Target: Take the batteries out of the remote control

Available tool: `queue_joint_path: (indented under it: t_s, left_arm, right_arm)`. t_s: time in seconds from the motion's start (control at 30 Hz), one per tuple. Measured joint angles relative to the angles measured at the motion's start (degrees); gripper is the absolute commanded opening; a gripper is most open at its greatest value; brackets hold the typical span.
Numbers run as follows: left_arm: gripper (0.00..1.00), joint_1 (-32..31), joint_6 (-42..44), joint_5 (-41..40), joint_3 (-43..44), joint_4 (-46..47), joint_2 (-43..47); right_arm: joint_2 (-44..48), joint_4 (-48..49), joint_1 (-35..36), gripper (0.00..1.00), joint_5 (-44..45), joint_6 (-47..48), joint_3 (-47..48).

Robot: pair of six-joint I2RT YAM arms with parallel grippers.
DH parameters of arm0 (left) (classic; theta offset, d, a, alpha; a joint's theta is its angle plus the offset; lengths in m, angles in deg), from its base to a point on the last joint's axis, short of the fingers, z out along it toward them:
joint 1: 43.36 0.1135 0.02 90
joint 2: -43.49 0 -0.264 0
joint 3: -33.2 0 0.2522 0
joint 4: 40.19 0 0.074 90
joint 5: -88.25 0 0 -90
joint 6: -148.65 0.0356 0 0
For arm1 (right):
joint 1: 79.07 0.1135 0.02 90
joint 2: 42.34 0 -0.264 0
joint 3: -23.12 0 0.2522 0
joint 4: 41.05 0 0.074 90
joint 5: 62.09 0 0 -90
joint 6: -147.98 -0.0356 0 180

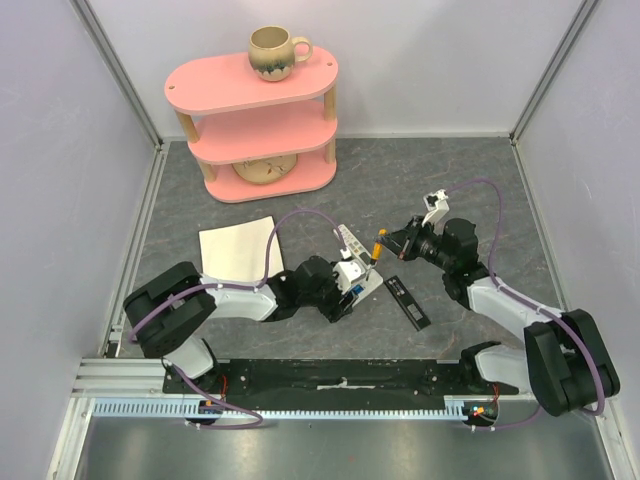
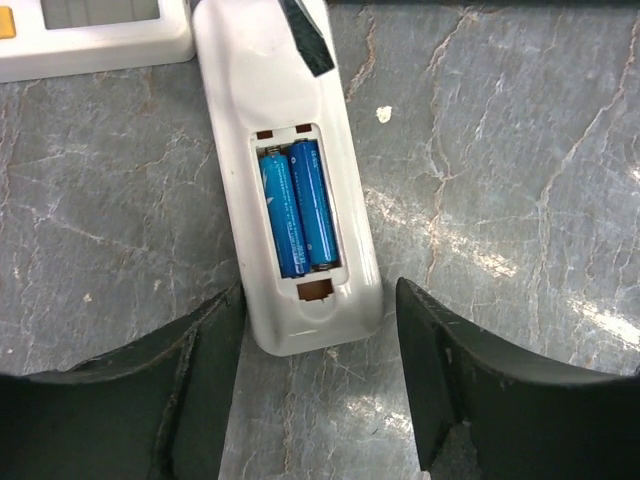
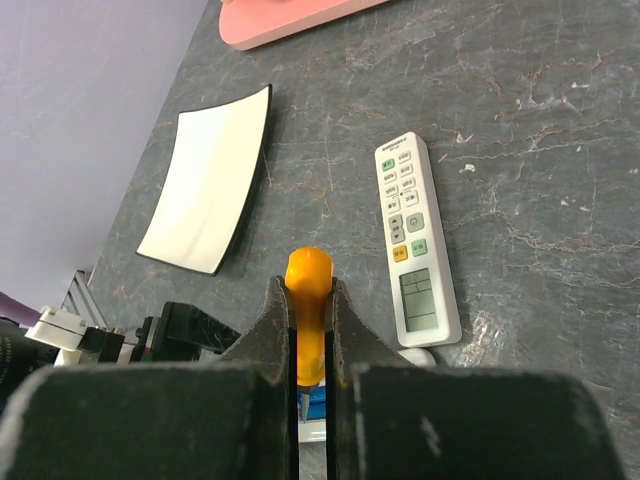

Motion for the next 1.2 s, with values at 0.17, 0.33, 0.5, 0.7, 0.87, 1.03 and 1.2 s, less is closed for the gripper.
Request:
queue_joint_path:
  t_s: [0.17,0.33,0.5,0.7,0.87,1.03,1.2]
  left_arm:
    - [0.47,0.02,-1.09,1.86,-0.72,1.86,-0.17]
    - [0.6,-0.02,-2.45,2.4,-1.57,3.65,-0.17]
    - [0.69,-0.07,-3.48,2.19,-1.77,4.04,-0.13]
    - [0.69,-0.33,-4.28,1.75,-2.71,3.34,1.29]
    - [0.69,-0.35,-4.31,1.25,-3.82,2.45,2.84]
    - [0.69,-0.68,-4.33,0.55,-4.0,2.82,2.8]
    - [0.7,-0.83,-4.33,0.09,-4.17,4.7,1.95]
  right_arm:
    - [2.67,-0.94,0.83,0.0,1.73,0.87,0.0]
    - [6.32,-3.37,3.52,0.0,5.49,4.09,-0.31]
    - [7.85,-5.42,6.54,0.0,10.08,7.17,-0.44]
    - [6.21,-5.68,10.47,0.0,14.93,8.92,-0.44]
    - [5.95,-5.64,13.18,0.0,18.38,9.73,-0.44]
    - [4.63,-5.7,14.27,0.0,20.7,10.8,-0.17]
    - [3.23,-6.51,14.53,0.0,21.97,11.65,0.79]
